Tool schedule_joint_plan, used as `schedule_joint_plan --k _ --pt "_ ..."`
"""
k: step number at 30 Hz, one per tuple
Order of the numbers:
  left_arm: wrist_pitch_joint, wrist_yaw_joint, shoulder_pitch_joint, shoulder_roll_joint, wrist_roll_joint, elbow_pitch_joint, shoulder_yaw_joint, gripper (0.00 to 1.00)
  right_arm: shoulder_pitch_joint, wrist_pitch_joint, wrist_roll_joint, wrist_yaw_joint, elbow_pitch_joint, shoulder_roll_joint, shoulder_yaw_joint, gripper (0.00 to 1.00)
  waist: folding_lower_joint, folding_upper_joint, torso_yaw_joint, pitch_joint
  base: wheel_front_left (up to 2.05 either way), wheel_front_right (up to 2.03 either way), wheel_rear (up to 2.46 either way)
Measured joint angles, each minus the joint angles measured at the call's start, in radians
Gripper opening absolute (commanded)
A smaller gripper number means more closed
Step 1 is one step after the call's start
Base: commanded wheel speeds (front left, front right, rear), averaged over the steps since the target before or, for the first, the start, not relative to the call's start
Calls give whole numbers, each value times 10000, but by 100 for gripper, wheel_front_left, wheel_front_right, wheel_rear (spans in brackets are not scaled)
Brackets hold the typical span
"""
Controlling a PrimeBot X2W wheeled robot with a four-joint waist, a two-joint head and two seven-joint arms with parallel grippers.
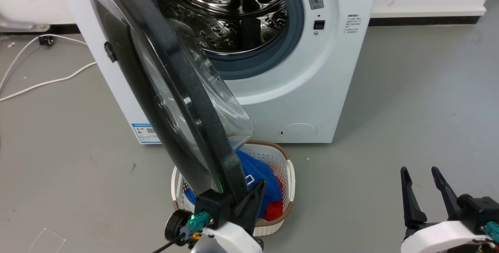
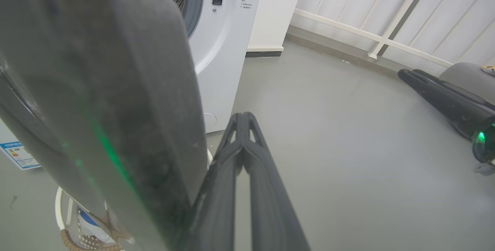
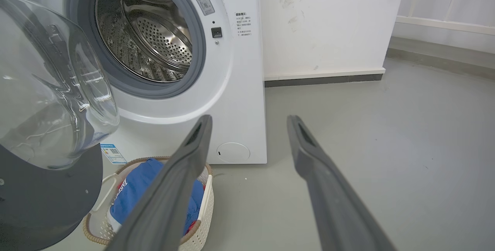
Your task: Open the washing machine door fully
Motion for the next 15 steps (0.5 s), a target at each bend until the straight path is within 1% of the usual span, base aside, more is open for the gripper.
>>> schedule_joint_plan --k 8,15 --pt "52 282 657 468 105 -965 -12 0 36 -10 54 0 46 4 -38 100 0 0 594 -61 0 0 0" --pt "38 470 1081 614 188 -1668 -40 0 123 8 58 0 48 4 -151 100 1 0 1386 -90 0 0 0"
